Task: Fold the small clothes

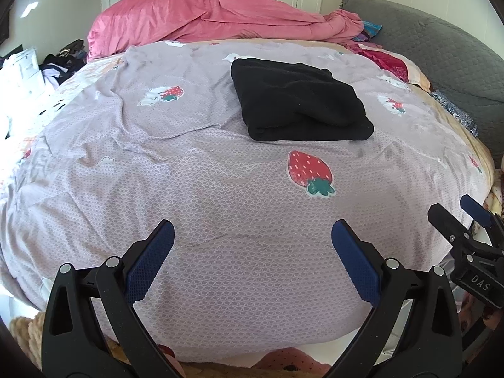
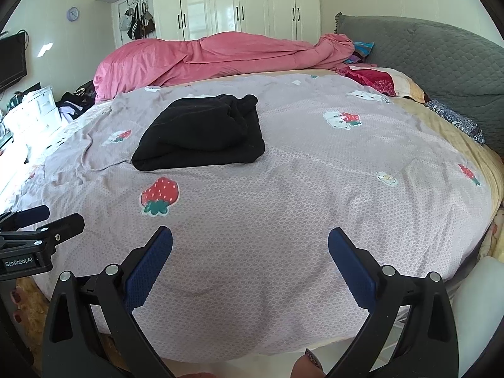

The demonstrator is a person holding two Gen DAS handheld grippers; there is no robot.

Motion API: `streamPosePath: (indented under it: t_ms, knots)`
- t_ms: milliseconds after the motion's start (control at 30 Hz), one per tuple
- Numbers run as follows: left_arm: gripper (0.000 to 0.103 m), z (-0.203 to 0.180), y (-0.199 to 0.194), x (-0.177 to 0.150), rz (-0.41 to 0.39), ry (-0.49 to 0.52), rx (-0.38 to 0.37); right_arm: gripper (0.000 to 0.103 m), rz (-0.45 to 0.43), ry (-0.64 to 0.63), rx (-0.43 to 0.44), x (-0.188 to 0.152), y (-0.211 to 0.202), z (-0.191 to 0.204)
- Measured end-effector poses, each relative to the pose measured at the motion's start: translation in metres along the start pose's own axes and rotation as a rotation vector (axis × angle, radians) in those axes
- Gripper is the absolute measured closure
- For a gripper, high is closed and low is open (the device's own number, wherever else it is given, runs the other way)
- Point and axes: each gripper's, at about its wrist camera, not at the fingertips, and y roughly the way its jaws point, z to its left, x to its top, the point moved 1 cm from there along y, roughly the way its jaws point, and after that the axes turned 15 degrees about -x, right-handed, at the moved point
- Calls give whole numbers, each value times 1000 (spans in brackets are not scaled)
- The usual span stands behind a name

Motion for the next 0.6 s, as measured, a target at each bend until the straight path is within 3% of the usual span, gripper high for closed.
streamPosePath:
  t_ms: [267,367,500,600]
  knots:
    - [9,27,-8,3,-14,-88,-19,4,25,48,-58,-3,4,-22]
    - [9,53,-16,12,-41,-122,58,4,39,91,-107,-5,6,-44]
    - [9,112,-23,27,-29,-253,103,4,58,154,-207,-12,8,-87]
    - [9,160,-33,38,-38,-326,210,4,90,229,-340,-25,11,-142]
